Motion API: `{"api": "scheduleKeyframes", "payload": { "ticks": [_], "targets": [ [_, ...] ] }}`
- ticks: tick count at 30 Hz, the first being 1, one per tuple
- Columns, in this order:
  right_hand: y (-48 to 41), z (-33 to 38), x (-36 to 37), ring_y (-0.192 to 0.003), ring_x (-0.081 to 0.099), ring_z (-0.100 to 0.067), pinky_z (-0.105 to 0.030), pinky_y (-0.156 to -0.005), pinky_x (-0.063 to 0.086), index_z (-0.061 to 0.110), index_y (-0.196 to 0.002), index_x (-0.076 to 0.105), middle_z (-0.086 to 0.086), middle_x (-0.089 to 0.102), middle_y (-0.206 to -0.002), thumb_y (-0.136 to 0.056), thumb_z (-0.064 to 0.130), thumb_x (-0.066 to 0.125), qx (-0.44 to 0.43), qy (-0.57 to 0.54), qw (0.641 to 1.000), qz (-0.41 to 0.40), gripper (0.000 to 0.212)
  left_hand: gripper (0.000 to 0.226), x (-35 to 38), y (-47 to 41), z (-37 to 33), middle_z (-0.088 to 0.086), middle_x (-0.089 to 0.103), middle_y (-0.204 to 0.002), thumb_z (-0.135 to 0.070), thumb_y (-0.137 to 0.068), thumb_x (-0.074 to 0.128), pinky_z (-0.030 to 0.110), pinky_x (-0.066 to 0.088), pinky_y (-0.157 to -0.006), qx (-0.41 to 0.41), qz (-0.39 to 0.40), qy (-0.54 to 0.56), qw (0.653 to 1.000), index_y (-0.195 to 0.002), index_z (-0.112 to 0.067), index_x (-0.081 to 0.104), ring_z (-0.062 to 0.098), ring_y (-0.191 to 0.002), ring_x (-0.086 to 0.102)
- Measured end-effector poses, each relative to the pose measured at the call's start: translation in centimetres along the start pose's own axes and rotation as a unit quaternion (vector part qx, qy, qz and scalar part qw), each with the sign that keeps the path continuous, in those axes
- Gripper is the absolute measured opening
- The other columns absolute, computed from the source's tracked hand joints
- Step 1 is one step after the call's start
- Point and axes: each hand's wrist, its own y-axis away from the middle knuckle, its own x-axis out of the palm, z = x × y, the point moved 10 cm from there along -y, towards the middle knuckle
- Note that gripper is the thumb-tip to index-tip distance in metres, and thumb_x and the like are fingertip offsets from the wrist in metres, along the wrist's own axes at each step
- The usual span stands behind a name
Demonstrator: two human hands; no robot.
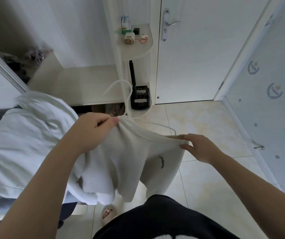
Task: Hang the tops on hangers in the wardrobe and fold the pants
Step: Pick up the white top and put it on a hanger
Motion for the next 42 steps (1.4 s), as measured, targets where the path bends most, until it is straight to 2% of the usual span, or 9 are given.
{"api": "scheduleKeyframes", "payload": {
  "ticks": [2,6,9,17,21,24,32,36,42],
  "targets": [
    [0.5,1.9,-1.7,-0.107,0.061,-0.005,-0.029,-0.094,0.047,0.036,-0.122,0.067,0.02,0.068,-0.115,-0.1,0.031,0.057,-0.047,-0.085,0.995,-0.026,0.025,0.053,0.9,0.4,0.5,0.003,0.037,-0.055,-0.042,-0.101,0.054,0.03,0.032,-0.056,-0.01,0.032,-0.007,0.999,-0.061,-0.011,0.039,0.01,-0.052,0.038],
    [0.9,7.5,-4.7,-0.098,0.061,-0.009,-0.008,-0.081,0.039,0.025,-0.102,0.069,0.023,0.064,-0.1,-0.097,0.018,0.061,-0.11,-0.112,0.985,-0.07,0.012,0.054,2.8,0.7,-0.6,-0.005,0.035,-0.052,-0.046,-0.1,0.053,0.028,0.03,-0.055,0.0,0.068,-0.007,0.998,-0.059,-0.015,0.035,0.01,-0.051,0.037],
    [1.5,12.4,-6.3,-0.104,0.06,-0.008,-0.016,-0.089,0.042,0.018,-0.106,0.067,0.012,0.068,-0.115,-0.096,0.016,0.062,-0.172,-0.129,0.973,-0.083,0.011,0.053,4.1,0.4,-2.6,-0.003,0.037,-0.052,-0.046,-0.1,0.053,0.027,0.031,-0.054,0.023,0.069,-0.005,0.997,-0.061,-0.013,0.039,0.01,-0.051,0.039],
    [3.7,15.5,-9.8,-0.058,0.037,-0.004,-0.017,-0.056,0.031,0.018,-0.078,0.055,0.014,0.043,-0.06,-0.089,0.027,0.063,-0.176,-0.282,0.934,-0.134,0.016,0.053,4.5,0.2,-4.4,0.015,0.05,-0.066,-0.051,-0.098,0.055,0.035,0.038,-0.063,0.079,0.047,0.066,0.994,-0.069,-0.007,0.054,0.025,-0.063,0.048],
    [4.3,11.5,-11.4,-0.057,0.037,-0.005,-0.015,-0.053,0.031,0.011,-0.076,0.052,0.01,0.043,-0.061,-0.079,0.021,0.074,-0.112,-0.366,0.909,-0.165,0.025,0.042,2.8,0.0,-1.0,0.0,0.055,-0.064,-0.057,-0.095,0.056,0.024,0.034,-0.059,0.054,0.024,0.066,0.996,-0.076,-0.02,0.066,0.007,-0.061,0.048],
    [4.9,9.1,-11.9,-0.064,0.039,-0.017,-0.027,-0.06,0.032,0.007,-0.083,0.054,-0.001,0.048,-0.067,-0.079,0.014,0.065,-0.097,-0.421,0.89,-0.146,0.013,0.023,1.5,0.0,1.1,-0.006,0.065,-0.074,-0.054,-0.094,0.06,0.022,0.04,-0.066,0.03,-0.003,0.081,0.996,-0.081,-0.038,0.071,0.012,-0.071,0.057],
    [4.3,10.7,-10.1,-0.05,0.032,-0.011,-0.015,-0.047,0.027,0.024,-0.072,0.074,0.006,0.041,-0.052,-0.096,0.032,0.065,-0.075,-0.291,0.952,-0.052,0.027,0.049,5.3,-0.3,-2.7,0.003,0.059,-0.079,-0.061,-0.087,0.053,0.04,0.045,-0.081,0.081,0.057,0.055,0.994,-0.09,-0.017,0.073,0.018,-0.081,0.057],
    [4.3,11.3,-10.7,-0.05,0.035,-0.011,-0.017,-0.048,0.03,0.022,-0.067,0.07,0.009,0.042,-0.052,-0.095,0.038,0.064,-0.068,-0.265,0.962,-0.014,0.033,0.01,4.7,-0.2,-2.4,-0.011,0.06,-0.085,-0.035,-0.094,0.069,0.022,0.042,-0.078,0.08,0.053,0.083,0.992,-0.097,-0.03,0.078,0.012,-0.086,0.059],
    [4.5,11.8,-10.9,-0.052,0.038,-0.011,-0.017,-0.05,0.034,0.022,-0.065,0.066,0.009,0.044,-0.054,-0.097,0.034,0.062,-0.07,-0.261,0.963,-0.026,0.034,0.019,4.3,0.5,-0.5,-0.012,0.06,-0.094,-0.008,-0.095,0.068,0.016,0.04,-0.086,0.069,0.01,0.074,0.995,-0.104,-0.023,0.075,0.008,-0.096,0.057]
  ]
}}
